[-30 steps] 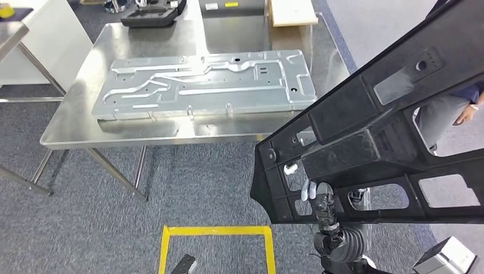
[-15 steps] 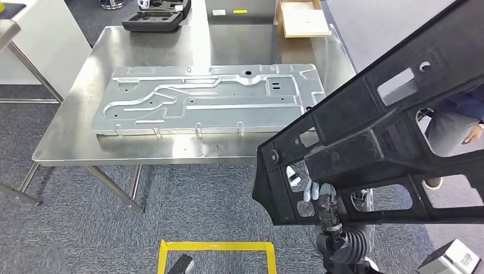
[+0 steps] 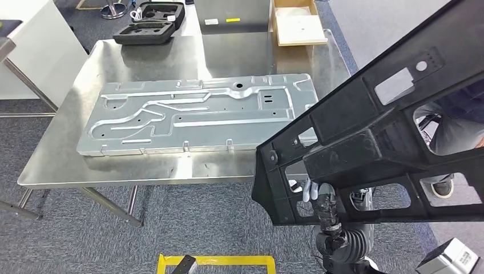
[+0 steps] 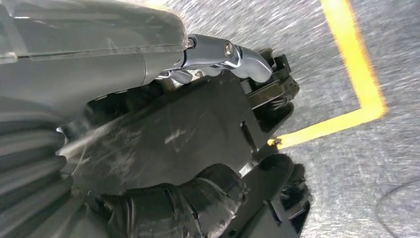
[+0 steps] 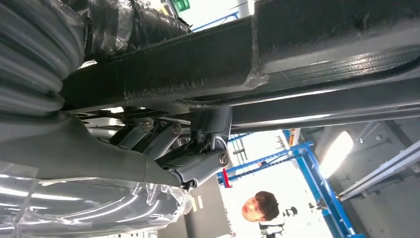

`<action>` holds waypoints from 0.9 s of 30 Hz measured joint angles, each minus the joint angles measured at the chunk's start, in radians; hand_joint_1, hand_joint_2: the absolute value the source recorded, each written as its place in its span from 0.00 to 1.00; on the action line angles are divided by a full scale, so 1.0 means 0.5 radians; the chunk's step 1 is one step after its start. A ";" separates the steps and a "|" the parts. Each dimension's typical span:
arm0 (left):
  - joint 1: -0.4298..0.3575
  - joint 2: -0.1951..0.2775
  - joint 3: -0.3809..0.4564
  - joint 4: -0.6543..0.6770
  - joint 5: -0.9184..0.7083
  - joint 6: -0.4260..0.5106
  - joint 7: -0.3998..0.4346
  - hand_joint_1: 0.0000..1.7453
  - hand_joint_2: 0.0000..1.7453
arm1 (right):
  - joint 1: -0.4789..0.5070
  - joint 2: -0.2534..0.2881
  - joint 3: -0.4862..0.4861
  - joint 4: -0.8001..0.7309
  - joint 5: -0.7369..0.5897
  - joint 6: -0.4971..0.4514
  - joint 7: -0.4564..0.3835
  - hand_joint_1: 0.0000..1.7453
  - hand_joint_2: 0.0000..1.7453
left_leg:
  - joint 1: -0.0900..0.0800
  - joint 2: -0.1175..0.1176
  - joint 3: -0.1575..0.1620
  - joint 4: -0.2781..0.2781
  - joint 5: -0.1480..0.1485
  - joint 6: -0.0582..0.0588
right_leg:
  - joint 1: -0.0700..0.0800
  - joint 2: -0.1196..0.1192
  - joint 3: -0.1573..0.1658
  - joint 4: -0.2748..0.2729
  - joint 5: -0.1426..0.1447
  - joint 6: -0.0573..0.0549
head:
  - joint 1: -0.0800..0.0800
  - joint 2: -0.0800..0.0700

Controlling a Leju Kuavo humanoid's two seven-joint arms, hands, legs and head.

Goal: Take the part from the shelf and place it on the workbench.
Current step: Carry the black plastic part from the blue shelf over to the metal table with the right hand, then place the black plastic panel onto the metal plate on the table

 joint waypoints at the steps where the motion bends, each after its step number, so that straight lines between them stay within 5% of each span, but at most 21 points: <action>1: -0.001 0.000 0.000 0.000 0.000 0.000 0.000 0.00 1.00 | 0.000 0.000 0.000 0.000 0.000 0.000 0.000 1.00 1.00 | 0.002 0.002 0.001 -0.061 0.037 -0.002 | -0.001 0.002 0.028 0.000 -0.020 0.002 | 0.000 0.000; 3: 0.000 0.000 0.000 0.000 0.000 0.000 0.001 0.00 1.00 | 0.000 0.000 0.000 0.000 0.000 0.000 0.000 1.00 1.00 | 0.002 0.004 0.068 -0.318 0.228 0.010 | -0.002 0.004 0.079 -0.002 -0.061 0.011 | 0.000 0.000; 5: 0.004 0.002 0.000 0.001 0.001 0.000 0.002 0.00 1.00 | 0.000 0.000 0.000 0.000 0.000 0.000 0.000 1.00 1.00 | -0.010 0.006 0.121 -0.515 0.359 0.031 | 0.000 0.010 0.106 0.001 -0.093 0.031 | 0.001 0.000; 10: 0.002 0.003 -0.002 0.001 0.001 0.013 0.011 0.00 1.00 | -0.004 0.000 -0.001 0.000 -0.001 -0.012 0.019 1.00 1.00 | -0.011 0.002 0.158 -0.580 0.378 0.065 | 0.000 0.009 0.101 0.038 -0.166 0.085 | 0.005 0.000; 14: -0.002 0.004 -0.014 0.001 0.000 0.029 0.031 0.00 1.00 | -0.007 -0.003 -0.008 0.004 0.053 -0.091 0.067 1.00 1.00 | -0.009 0.003 0.205 -0.594 0.342 0.094 | -0.001 0.005 -0.168 0.497 -0.319 0.104 | 0.008 0.000; 16: -0.001 0.004 -0.023 0.001 0.000 0.029 0.034 0.00 1.00 | -0.009 -0.010 -0.015 0.010 0.135 -0.148 0.133 1.00 1.00 | -0.008 0.000 0.230 -0.588 0.316 0.092 | -0.006 0.004 -0.245 0.537 -0.245 0.112 | 0.008 0.000; 18: -0.001 0.005 -0.028 0.001 -0.003 0.028 0.034 0.00 1.00 | -0.021 -0.021 -0.022 0.013 0.285 -0.222 0.249 1.00 1.00 | -0.005 -0.005 0.258 -0.569 0.284 0.083 | -0.017 0.002 -0.190 0.317 -0.073 0.118 | 0.008 0.000; 20: -0.005 0.008 -0.029 0.001 -0.007 0.024 0.034 0.00 1.00 | -0.049 -0.037 -0.028 0.017 0.462 -0.288 0.389 1.00 1.00 | -0.011 -0.010 0.264 -0.542 0.253 0.065 | -0.020 0.004 -0.123 0.122 0.017 0.114 | 0.011 0.000; 25: -0.010 0.022 -0.034 0.001 -0.026 0.008 0.035 0.00 1.00 | -0.133 -0.103 -0.082 0.021 0.883 -0.328 0.766 1.00 1.00 | -0.015 -0.007 0.246 -0.499 0.217 0.025 | -0.020 0.012 -0.106 0.080 0.021 0.062 | 0.003 0.000; 27: -0.012 0.026 -0.034 0.001 -0.036 -0.003 0.038 0.00 1.00 | -0.183 -0.134 -0.109 0.021 1.057 -0.321 0.915 1.00 1.00 | -0.010 -0.001 0.164 -0.319 0.120 0.008 | -0.023 0.008 -0.097 0.074 0.020 0.046 | -0.004 0.000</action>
